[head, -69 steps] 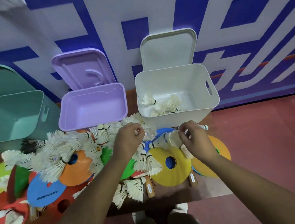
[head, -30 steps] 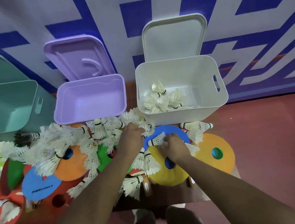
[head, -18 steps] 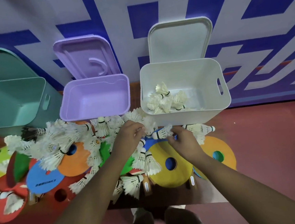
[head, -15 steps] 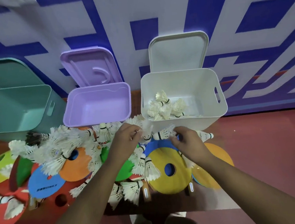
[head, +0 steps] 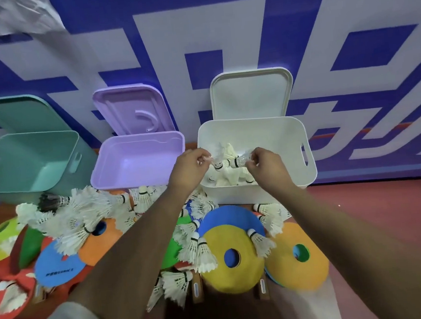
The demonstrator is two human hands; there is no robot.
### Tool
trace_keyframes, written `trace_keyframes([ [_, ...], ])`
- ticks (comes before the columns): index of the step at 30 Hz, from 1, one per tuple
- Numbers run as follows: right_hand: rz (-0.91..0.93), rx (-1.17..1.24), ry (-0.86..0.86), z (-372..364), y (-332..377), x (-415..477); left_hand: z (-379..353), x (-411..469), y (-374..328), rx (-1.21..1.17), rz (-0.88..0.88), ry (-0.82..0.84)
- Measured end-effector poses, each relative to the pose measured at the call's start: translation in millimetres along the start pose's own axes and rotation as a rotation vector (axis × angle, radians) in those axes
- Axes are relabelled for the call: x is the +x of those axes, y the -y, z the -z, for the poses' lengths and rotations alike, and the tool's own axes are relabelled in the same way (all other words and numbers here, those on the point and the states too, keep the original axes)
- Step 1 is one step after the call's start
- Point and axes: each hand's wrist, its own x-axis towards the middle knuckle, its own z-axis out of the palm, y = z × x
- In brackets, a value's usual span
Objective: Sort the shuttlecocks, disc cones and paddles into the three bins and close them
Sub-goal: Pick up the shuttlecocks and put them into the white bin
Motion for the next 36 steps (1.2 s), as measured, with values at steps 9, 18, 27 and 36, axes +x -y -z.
trace_keyframes([
  [9, 0.192, -0.067, 0.031, -29, 25, -13, 45, -46, 51, -0.003, 0.144, -0.045],
  [18, 0.342, -0.015, 0.242, -114, 95, -71, 115, -132, 152, 0.094, 0.268, -0.126],
  [27, 0.240, -0.139, 0.230, -191, 142, -78, 147, -110, 227, 0.254, 0.167, -0.073],
  [36, 0.036, -0.307, 0.100, -229, 161, -45, 151, -68, 263, 0.400, -0.076, 0.029],
])
